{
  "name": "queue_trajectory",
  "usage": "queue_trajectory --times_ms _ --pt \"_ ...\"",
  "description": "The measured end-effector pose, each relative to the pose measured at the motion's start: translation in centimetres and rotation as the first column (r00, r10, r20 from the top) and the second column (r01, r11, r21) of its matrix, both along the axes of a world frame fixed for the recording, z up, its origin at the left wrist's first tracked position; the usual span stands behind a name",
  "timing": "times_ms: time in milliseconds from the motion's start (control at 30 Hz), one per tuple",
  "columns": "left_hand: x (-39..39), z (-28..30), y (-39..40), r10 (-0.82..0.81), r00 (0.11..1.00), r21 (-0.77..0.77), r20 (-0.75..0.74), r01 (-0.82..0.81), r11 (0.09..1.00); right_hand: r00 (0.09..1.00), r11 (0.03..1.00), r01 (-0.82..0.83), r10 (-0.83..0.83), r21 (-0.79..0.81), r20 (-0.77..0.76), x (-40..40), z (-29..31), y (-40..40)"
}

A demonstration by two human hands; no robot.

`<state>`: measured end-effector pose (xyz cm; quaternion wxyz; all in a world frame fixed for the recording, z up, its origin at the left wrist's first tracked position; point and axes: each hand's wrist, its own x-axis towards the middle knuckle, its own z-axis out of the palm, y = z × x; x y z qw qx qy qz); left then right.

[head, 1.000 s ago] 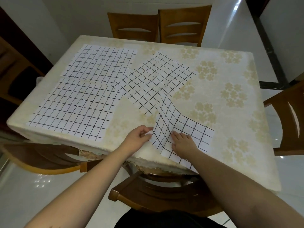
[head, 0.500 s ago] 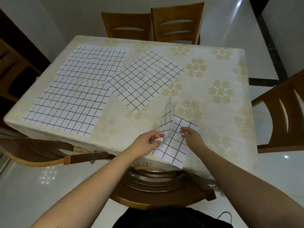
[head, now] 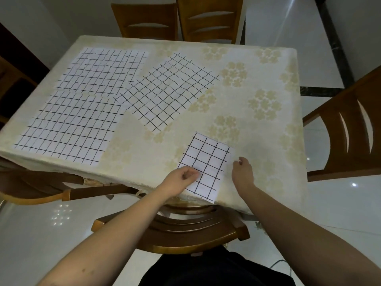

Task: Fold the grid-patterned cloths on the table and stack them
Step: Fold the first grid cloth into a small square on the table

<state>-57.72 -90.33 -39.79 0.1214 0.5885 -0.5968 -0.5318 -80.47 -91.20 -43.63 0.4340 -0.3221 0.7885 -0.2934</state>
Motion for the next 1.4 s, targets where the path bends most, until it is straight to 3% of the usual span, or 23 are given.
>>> queue_trajectory --times_ms 133,233,333,433,533,633,900,1067,1267,1400 --pt "1.2 -1.4 -1.6 0.107 0.980 -0.151 0.170 -0.082 0.985 0.968 0.976 -0.201 0.185 -0.084 -0.172 -0.3 -0.8 1.0" --pt "2.6 -2.8 -2.4 -0.063 0.901 -0.267 0.430 0.194 0.944 0.832 0.874 -0.477 0.417 -0.090 -0.365 0.3 -1.2 1.7" --pt "3.4 -3.9 -2.3 -0.274 0.675 -0.203 0.685 0.538 0.818 0.570 0.674 -0.739 0.613 -0.015 -0.547 1.8 -1.5 1.9" --pt "3.1 -4.5 -1.9 -0.370 0.535 -0.094 0.759 0.653 0.752 0.338 0.484 -0.868 0.738 0.111 -0.584 3.3 -1.9 2.1" --pt "2.7 -5.1 -1.6 -0.407 0.502 -0.041 0.763 0.666 0.745 0.225 0.397 -0.905 0.747 0.149 -0.625 3.9 -2.9 2.2" --pt "2.7 -5.6 -1.5 -0.415 0.513 -0.038 0.752 0.662 0.749 0.163 0.379 -0.901 0.748 0.213 -0.643 3.2 -4.2 2.2" --pt "3.8 -6.2 -2.0 -0.441 0.487 -0.031 0.754 0.697 0.717 0.177 0.481 -0.826 0.716 0.294 -0.675 -1.0 -5.0 2.4" --pt "4.5 -6.2 -2.0 -0.460 0.493 -0.051 0.739 0.721 0.691 0.261 0.549 -0.801 0.678 0.237 -0.688 -1.4 -4.4 2.2" --pt "5.1 -6.4 -1.9 -0.473 0.487 -0.065 0.734 0.744 0.665 0.292 0.550 -0.817 0.655 0.175 -0.697 0.6 -4.4 1.4" --pt "5.0 -6.4 -1.9 -0.466 0.480 -0.063 0.744 0.744 0.665 0.266 0.528 -0.832 0.649 0.170 -0.713 1.9 -4.3 0.8"
